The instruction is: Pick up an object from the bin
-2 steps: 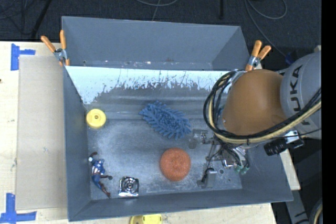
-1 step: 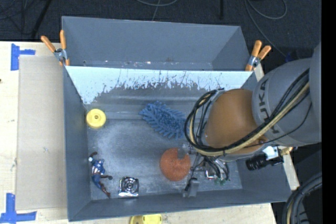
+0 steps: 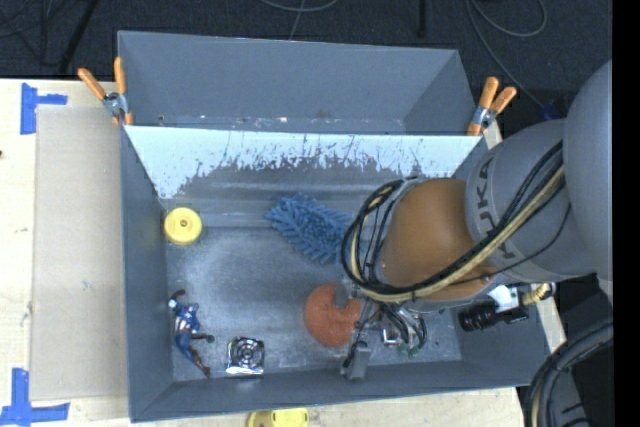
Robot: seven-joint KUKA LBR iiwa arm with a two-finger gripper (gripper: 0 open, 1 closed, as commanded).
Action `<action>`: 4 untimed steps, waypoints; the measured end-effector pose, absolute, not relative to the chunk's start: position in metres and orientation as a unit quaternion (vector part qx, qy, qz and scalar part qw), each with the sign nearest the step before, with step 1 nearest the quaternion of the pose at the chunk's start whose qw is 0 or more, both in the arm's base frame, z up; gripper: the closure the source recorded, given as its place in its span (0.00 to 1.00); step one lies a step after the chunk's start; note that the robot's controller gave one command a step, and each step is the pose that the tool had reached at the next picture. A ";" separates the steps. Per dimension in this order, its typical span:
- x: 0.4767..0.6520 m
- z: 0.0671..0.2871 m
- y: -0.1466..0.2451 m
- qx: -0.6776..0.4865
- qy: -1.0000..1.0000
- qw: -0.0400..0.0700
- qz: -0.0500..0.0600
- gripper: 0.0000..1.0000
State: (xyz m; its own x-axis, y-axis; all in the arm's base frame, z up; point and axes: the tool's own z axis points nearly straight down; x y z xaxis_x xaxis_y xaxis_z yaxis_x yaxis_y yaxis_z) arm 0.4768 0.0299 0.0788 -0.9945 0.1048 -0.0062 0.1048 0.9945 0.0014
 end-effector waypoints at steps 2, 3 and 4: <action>0.548 0.083 0.098 0.061 0.998 0.000 0.000 0.00; 0.470 0.069 0.124 -0.049 0.999 -0.001 0.000 1.00; 0.470 0.069 0.124 -0.049 0.999 -0.001 0.000 1.00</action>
Offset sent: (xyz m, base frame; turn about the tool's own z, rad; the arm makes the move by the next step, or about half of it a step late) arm 0.1173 0.0945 -0.0088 0.0079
